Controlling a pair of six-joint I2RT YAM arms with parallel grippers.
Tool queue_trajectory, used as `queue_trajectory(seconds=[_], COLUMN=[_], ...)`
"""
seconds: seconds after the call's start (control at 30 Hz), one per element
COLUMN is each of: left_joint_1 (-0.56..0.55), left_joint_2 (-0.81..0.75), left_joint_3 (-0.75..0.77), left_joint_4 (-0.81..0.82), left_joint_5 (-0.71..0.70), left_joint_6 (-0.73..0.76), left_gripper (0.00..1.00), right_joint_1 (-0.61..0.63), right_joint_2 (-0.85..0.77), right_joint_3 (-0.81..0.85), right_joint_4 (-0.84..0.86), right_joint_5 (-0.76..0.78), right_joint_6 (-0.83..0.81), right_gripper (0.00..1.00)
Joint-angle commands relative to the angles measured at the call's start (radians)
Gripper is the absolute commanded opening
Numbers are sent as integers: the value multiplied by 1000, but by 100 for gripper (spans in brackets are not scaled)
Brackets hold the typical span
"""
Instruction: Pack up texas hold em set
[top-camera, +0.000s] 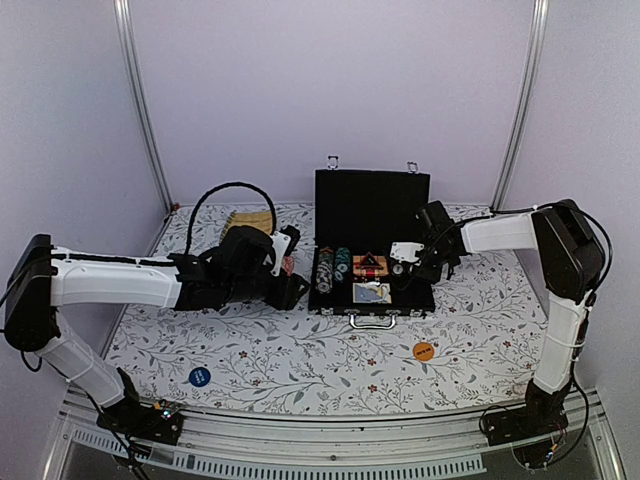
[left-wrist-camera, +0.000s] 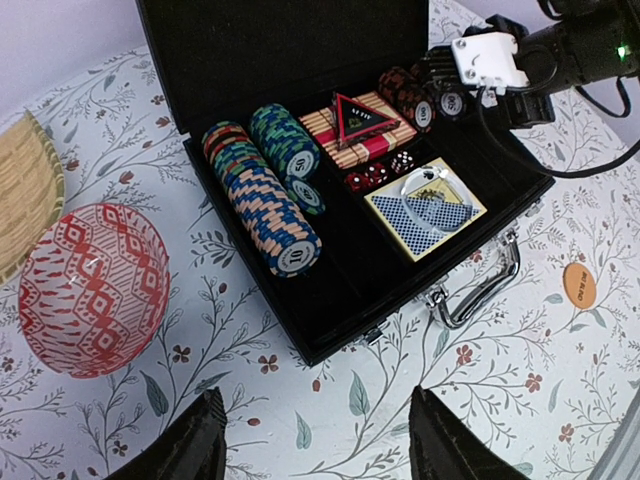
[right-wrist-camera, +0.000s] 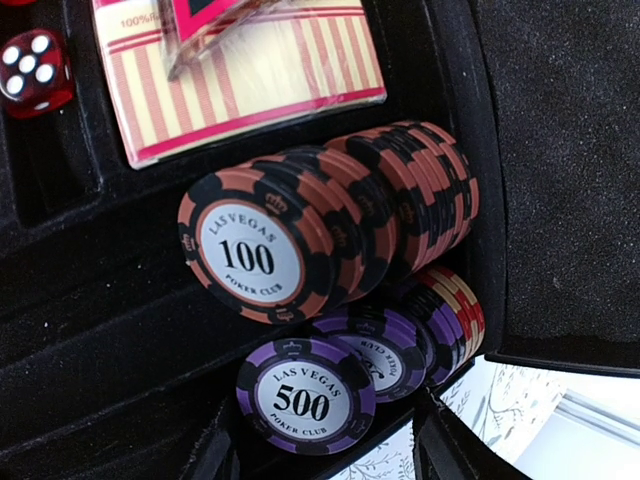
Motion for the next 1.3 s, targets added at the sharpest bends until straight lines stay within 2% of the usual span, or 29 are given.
queue_trajectory(seconds=[0.0, 0.3, 0.73, 1.03, 1.13, 1.27], left_joint_1=[14, 15, 15, 15, 15, 14], left_joint_2=[8, 12, 7, 6, 10, 20], left_joint_3=[1, 1, -1, 0, 2, 8], left_joint_4=[11, 5, 1, -1, 0, 6], left_joint_5=[6, 12, 17, 17, 17, 24], left_joint_6=[11, 12, 5, 8, 9, 10], left_gripper=[63, 63, 63, 63, 63, 63], right_joint_1=[-8, -14, -42, -41, -42, -41], right_joint_2=[-38, -29, 69, 19, -4, -6], right_joint_3=[-9, 41, 136, 123, 119, 116], right_joint_4=[-4, -46, -46, -88, -132, -158], right_joint_5=[17, 11, 33, -14, -48, -63], right_joint_6=[-7, 29, 84, 101, 97, 107], right_gripper=[61, 63, 63, 63, 66, 76])
